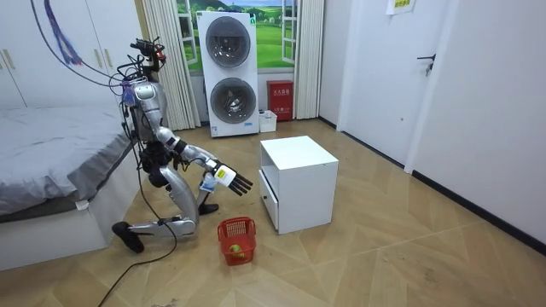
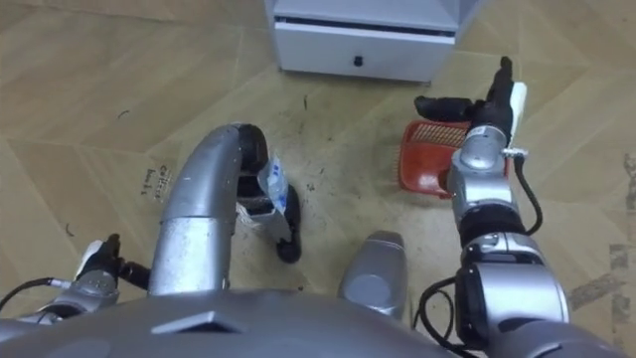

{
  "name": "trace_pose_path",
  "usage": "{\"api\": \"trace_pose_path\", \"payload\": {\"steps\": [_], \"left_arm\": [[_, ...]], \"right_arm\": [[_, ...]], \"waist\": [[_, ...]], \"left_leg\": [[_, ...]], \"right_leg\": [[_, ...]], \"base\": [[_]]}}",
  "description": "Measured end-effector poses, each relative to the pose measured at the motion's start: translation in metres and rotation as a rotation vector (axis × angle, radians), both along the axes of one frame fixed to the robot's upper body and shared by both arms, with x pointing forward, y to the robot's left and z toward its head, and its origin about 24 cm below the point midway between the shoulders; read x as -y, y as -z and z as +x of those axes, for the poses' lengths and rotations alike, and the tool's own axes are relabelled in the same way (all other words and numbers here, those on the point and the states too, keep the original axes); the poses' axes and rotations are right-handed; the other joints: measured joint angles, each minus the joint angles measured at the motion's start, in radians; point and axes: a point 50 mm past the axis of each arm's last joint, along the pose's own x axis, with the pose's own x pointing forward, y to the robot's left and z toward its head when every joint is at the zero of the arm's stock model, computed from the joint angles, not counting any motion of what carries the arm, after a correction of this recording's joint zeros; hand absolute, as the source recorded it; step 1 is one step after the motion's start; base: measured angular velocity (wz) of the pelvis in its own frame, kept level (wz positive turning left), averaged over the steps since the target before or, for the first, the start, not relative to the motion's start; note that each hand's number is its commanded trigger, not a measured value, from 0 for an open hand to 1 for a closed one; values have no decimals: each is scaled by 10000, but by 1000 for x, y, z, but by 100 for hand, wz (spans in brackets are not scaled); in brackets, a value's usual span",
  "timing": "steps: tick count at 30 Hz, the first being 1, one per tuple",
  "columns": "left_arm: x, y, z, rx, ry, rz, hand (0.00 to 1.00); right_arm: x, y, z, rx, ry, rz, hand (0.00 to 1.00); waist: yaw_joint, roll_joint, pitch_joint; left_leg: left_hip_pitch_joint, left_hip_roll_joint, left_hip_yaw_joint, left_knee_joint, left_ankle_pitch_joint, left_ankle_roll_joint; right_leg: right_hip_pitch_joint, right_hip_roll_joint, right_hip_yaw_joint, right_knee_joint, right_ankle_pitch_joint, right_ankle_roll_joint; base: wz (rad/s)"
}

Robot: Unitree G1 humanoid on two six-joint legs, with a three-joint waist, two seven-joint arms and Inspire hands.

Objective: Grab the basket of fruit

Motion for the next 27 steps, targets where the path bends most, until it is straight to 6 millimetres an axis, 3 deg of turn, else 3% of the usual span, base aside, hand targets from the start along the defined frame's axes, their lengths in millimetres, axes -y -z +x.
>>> {"api": "trace_pose_path", "payload": {"steps": [6,9,13,14,15,17,21,27], "left_arm": [[2,1,-7,11,264,90,0],[4,3,-15,-162,555,60,0],[8,5,-27,-509,1028,-94,0],[16,8,-27,-532,1013,-312,0],[20,9,-29,-570,993,-442,0],[23,11,-37,-760,912,-673,0],[23,11,-40,-860,923,-747,0],[25,12,-39,-954,1125,-931,0]], "right_arm": [[-1,7,-11,-253,71,1,0],[-2,9,-14,-315,146,-67,0],[-2,13,-20,-487,112,-185,0],[0,9,-16,-422,-77,-359,0],[0,8,-14,-378,-109,-375,0],[-7,11,-16,-496,-392,-340,0],[-10,10,-14,-488,-654,-463,0],[-2,7,-13,-471,-787,-980,0]], "waist": [[-300,-112,-62],[-615,-252,-96],[-752,-462,-130],[-686,-168,-61],[-637,-116,-26],[-620,-141,-43],[-580,-226,-74],[-536,-194,-92]], "left_leg": [[4,-97,29,98,7,-13],[13,-143,30,167,57,-181],[-317,-236,-34,713,-44,-644],[-628,-187,-363,1003,-64,-864],[-775,-227,-505,1019,-6,-990],[-883,-433,-669,841,168,-1326],[-892,-434,-671,606,281,-1553],[-862,-405,-717,546,325,-1637]], "right_leg": [[64,25,81,305,-2,3],[152,50,94,488,-68,-79],[366,84,147,1191,-469,-293],[277,366,163,1443,-502,-393],[140,485,218,1496,-511,-388],[-75,493,363,1555,-524,-398],[-280,494,431,1658,-526,-391],[-365,567,457,1717,-528,-385]], "base": [[6],[10],[9],[-11],[-22],[-8],[0],[-1]]}}
